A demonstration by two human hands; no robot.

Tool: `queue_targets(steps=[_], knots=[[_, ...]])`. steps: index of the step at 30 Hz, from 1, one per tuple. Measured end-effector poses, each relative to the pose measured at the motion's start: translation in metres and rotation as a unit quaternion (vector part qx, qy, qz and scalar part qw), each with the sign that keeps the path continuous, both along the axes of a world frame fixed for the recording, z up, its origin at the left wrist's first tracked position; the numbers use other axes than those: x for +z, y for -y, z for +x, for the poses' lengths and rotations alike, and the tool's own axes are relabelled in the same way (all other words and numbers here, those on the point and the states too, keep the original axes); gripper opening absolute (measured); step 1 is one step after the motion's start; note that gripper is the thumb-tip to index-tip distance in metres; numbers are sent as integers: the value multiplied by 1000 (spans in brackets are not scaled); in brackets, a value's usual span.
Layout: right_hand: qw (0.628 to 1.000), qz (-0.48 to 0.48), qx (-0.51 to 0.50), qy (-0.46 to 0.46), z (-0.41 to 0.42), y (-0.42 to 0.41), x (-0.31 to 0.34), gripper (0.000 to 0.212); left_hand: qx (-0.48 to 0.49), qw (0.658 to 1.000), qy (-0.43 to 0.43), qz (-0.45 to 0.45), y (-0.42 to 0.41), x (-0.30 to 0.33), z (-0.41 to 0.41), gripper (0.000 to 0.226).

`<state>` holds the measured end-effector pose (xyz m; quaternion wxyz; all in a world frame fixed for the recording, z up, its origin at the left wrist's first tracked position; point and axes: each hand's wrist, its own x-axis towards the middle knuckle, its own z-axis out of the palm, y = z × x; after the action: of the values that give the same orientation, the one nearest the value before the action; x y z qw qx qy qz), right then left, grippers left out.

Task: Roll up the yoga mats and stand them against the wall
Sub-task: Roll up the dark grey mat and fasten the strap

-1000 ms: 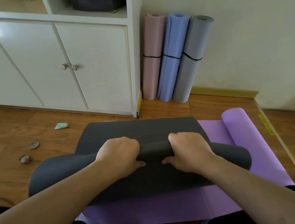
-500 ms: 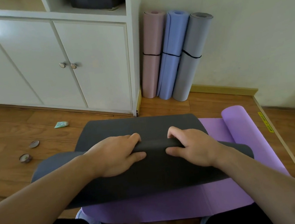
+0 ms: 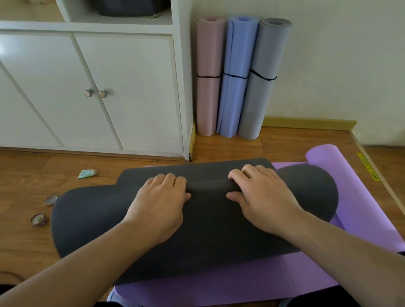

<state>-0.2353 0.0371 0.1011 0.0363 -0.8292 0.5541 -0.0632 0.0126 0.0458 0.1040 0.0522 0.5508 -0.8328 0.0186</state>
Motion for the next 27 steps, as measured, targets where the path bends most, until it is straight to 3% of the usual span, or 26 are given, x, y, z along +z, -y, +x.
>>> queue_targets(steps=[4, 8, 11, 17, 21, 27], knots=[[999, -6, -12, -40, 7, -1, -10, 36, 1, 1000, 18, 19, 0, -10, -1, 28], [996, 60, 23, -56, 2, 4, -2, 55, -25, 994, 72, 79, 2, -12, 3, 66], [992, 74, 23, -96, 5, 6, 0, 68, -6, 992, 101, 74, 2, -11, -2, 56], [985, 139, 19, -99, 3, 12, 2, 45, -20, 984, 117, 131, 7, -7, -2, 47], [968, 241, 43, -58, 0, 11, 9, 43, -54, 973, 60, 217, 5, -4, 5, 52], [962, 261, 58, 59, -7, 7, 14, 31, -83, 962, -43, 255, 4, 12, 15, 25]])
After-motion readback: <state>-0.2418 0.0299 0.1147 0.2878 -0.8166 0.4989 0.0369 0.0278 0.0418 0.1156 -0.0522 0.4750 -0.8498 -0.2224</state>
